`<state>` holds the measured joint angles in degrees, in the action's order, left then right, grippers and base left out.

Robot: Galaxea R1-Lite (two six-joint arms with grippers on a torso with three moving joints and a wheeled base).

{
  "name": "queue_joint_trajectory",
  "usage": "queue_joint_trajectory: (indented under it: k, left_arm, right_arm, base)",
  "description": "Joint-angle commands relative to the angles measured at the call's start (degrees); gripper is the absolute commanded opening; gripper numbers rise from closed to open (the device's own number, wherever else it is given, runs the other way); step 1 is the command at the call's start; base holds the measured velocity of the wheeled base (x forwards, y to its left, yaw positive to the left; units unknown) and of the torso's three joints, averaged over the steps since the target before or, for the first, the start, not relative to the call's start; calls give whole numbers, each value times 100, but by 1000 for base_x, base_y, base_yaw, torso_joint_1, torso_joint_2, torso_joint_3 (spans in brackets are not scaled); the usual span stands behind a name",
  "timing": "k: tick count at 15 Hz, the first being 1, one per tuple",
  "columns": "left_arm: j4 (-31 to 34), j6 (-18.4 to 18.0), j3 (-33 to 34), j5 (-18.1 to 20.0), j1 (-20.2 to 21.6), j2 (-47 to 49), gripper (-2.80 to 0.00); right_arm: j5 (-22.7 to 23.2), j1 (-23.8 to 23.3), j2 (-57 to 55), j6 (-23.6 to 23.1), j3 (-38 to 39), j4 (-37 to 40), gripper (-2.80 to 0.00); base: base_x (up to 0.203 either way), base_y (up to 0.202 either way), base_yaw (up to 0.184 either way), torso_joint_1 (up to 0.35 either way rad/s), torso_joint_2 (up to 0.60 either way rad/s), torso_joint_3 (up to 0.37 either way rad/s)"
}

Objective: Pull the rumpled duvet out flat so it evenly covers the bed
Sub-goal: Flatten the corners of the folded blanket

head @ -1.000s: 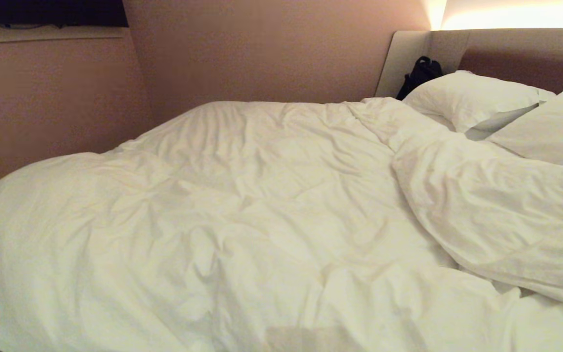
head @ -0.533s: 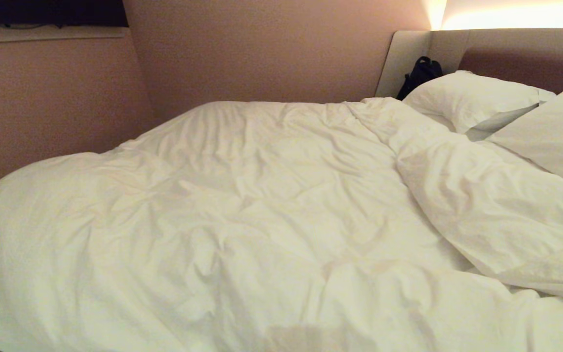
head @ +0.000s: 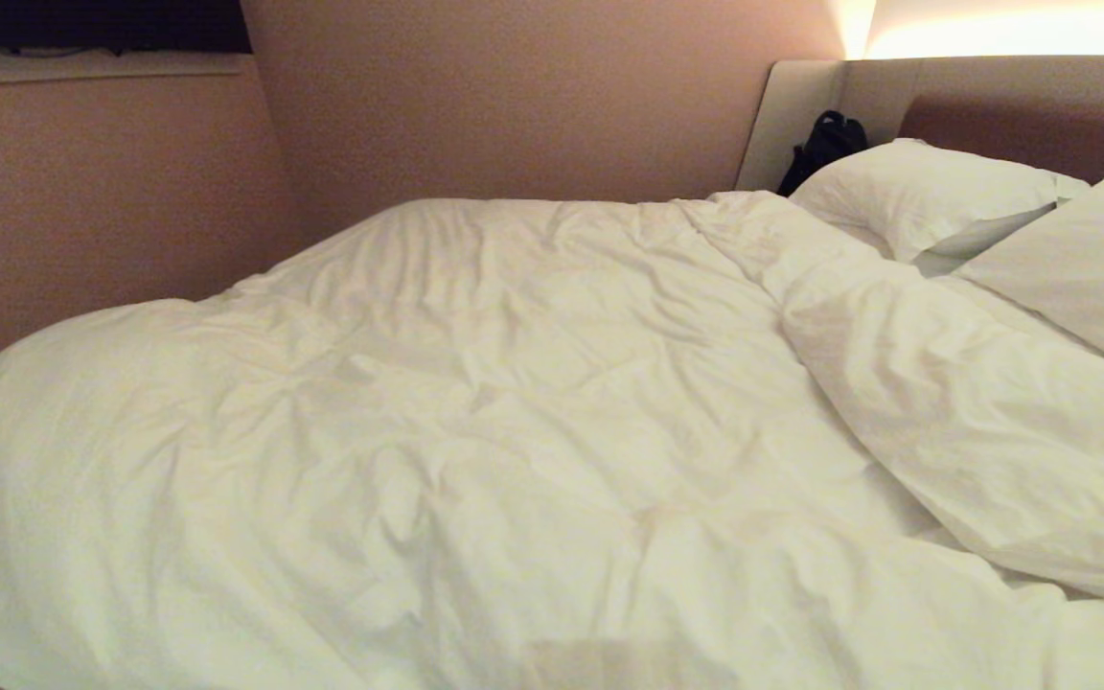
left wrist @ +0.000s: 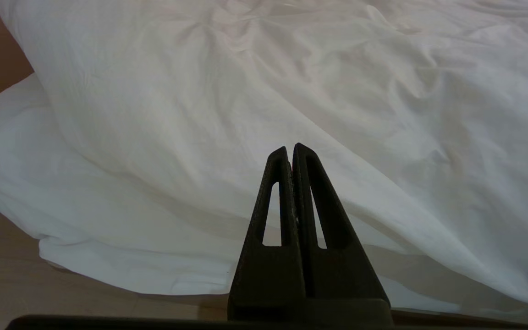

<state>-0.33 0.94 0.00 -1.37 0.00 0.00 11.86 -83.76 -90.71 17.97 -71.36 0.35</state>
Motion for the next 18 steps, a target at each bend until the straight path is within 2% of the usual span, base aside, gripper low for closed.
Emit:
queue_joint_trajectory:
  k: [1, 6, 9, 12, 15, 18]
  left_arm:
    - [-2, 3, 0, -4, 0, 0, -280]
    - [-2, 3, 0, -4, 0, 0, -280]
    - [-2, 3, 0, -4, 0, 0, -280]
    - [0, 11, 0, -4, 0, 0, -280]
    - [-2, 3, 0, -4, 0, 0, -280]
    - [-2, 3, 0, -4, 0, 0, -280]
  right_arm:
    - [9, -76, -104, 6, 26, 0, -280]
    - [-6, -250, -509, -3, 43, -8, -280]
    - [-270, -263, -857, -37, 51, -15, -280]
    - [-247, -242, -1084, -79, 52, -18, -280]
    - [-226, -167, -1320, -337, 34, -18, -280]
    - [-228, -117, -1397, -347, 22, -12, -280]
  base:
    - [0, 0, 0, 0, 0, 0]
    - [0, 0, 0, 0, 0, 0]
    - [0, 0, 0, 0, 0, 0]
    - [0, 0, 0, 0, 0, 0]
    - [0, 0, 0, 0, 0, 0]
    - [0, 0, 0, 0, 0, 0]
